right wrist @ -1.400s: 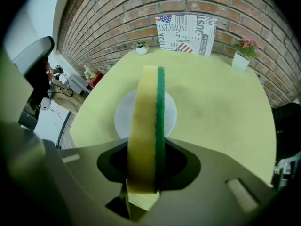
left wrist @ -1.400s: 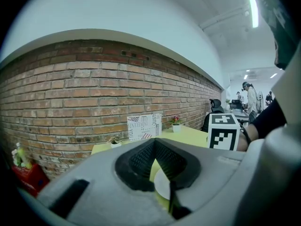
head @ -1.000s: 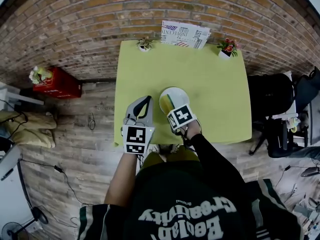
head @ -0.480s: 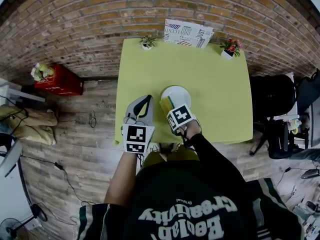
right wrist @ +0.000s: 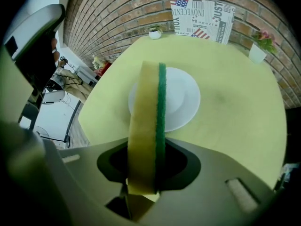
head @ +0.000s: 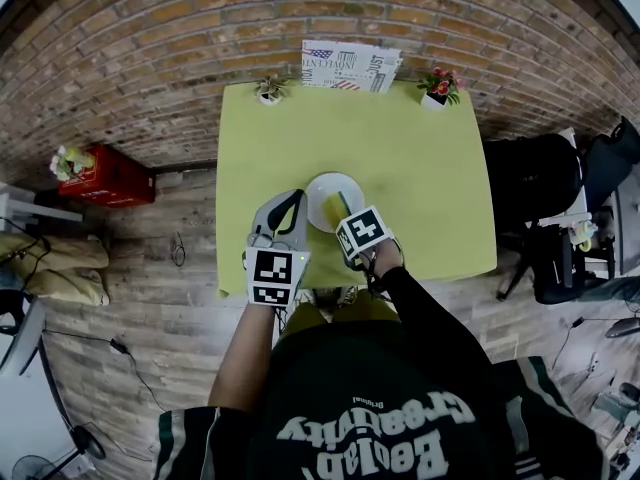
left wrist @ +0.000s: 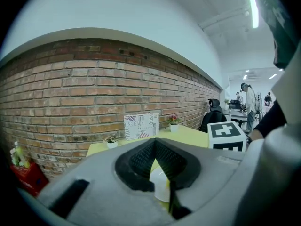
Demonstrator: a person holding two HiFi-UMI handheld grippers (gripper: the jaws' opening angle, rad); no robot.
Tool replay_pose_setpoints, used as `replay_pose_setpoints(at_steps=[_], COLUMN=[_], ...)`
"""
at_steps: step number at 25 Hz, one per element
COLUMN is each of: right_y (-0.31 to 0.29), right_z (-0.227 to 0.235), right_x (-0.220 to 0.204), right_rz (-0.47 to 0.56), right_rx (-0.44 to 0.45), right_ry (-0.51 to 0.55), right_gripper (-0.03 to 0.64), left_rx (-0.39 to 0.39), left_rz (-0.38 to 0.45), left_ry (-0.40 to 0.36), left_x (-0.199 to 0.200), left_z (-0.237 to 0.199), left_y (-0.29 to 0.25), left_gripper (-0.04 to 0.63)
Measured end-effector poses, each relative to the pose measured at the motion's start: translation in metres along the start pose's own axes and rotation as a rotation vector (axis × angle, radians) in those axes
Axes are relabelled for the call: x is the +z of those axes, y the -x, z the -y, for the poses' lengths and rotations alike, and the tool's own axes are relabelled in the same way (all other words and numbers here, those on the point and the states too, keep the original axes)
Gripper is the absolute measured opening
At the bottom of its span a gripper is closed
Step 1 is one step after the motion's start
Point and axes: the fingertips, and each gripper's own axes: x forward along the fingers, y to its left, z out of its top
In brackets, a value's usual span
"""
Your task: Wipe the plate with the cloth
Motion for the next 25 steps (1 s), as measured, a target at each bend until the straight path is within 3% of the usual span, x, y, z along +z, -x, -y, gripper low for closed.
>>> replay_pose_setpoints(at_steps=[13,25], right_y=[0.018,0.021], right_z=[0.061,0.047], right_x=[-0.016,-0.011], right_rz=[0.035,0.099], right_rx=[-0.064,-0.07], right_ry=[-0.125,-0.103], right_gripper=[0.144,0.144], left_rx=[-0.059,-0.062], left_rz=[0.005,0.004], left_ry=[-0.015,-0.011], left_x=[0.01,0.006], left_z=[0.031,0.028], left_y=[-0.028,-0.02], left_gripper=[0.006,0.006])
